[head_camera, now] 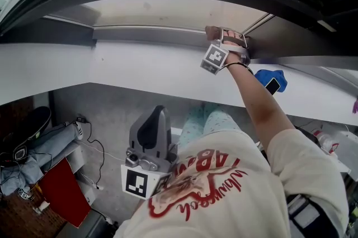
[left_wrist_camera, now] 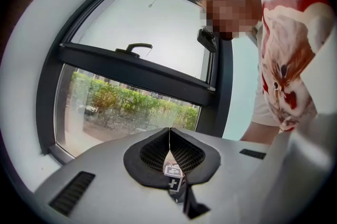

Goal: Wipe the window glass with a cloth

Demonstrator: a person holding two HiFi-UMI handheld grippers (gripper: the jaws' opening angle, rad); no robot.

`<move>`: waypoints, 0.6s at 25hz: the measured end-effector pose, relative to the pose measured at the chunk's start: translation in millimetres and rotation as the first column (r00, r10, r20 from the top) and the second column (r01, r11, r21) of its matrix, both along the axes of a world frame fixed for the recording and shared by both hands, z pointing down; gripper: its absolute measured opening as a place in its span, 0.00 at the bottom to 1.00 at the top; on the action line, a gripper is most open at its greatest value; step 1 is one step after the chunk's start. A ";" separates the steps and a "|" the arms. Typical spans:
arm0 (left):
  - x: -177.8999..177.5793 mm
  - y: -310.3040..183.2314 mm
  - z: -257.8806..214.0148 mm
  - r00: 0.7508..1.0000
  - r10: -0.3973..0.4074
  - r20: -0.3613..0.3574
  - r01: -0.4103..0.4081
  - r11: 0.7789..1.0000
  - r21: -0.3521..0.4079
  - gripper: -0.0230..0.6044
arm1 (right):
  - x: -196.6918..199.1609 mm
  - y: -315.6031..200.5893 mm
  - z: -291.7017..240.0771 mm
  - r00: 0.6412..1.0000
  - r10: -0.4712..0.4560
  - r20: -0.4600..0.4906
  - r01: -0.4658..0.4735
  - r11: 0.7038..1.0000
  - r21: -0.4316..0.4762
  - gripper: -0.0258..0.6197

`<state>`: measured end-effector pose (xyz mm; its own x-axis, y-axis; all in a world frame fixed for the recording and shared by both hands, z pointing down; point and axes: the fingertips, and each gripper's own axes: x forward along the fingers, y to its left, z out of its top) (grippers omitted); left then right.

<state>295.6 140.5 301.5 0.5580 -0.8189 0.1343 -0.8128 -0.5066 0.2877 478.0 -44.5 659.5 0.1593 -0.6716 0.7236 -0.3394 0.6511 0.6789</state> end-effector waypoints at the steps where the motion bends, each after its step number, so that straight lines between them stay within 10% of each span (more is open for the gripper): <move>1: -1.4 -0.1 0.5 1.000 -0.006 0.000 0.006 1.000 -0.003 0.07 | 0.6 0.0 3.0 1.000 0.004 0.000 -0.004 1.000 -0.004 0.16; 15: 0.6 -6.9 26.4 1.000 -0.025 -0.014 0.024 0.998 -0.049 0.07 | 7.2 2.8 57.0 0.999 0.025 -0.025 -0.026 0.998 -0.055 0.16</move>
<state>296.2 133.7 327.8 0.5401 -0.8249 0.1667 -0.8202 -0.4716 0.3237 485.2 -41.7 716.5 0.1938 -0.6259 0.7555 -0.3403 0.6794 0.6501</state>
